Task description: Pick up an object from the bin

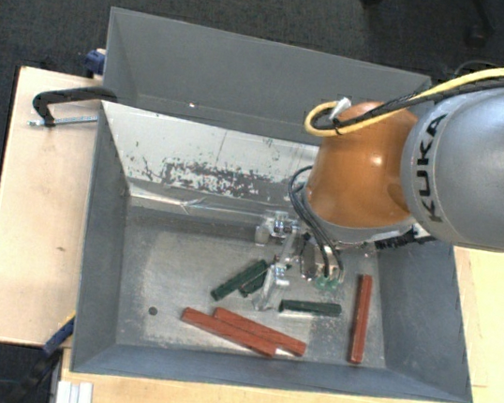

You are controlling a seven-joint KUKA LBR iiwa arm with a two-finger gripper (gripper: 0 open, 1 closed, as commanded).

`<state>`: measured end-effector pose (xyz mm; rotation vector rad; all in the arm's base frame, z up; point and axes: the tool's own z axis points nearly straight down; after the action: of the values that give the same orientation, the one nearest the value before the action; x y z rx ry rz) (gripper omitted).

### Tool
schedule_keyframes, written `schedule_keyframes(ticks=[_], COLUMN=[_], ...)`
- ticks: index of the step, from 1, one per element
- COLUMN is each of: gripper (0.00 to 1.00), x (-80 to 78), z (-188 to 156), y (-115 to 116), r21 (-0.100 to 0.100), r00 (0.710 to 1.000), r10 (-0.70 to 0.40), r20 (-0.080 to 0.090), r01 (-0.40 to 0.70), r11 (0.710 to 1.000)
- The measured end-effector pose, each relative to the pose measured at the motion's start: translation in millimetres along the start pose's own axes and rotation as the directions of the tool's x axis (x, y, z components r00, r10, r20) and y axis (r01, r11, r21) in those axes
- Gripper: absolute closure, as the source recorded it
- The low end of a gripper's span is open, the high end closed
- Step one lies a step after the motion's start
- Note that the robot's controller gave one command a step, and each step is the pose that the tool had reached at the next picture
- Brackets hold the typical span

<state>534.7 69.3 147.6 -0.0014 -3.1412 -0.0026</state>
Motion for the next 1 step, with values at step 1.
schedule_keyframes(ticks=[1], gripper=[0.00], x=[-19.9], z=[81.4], y=[-19.3], r21=[0.002], r00=[1.000], r10=[-0.028], r20=[-0.005], r01=[0.028], r11=[1.000])
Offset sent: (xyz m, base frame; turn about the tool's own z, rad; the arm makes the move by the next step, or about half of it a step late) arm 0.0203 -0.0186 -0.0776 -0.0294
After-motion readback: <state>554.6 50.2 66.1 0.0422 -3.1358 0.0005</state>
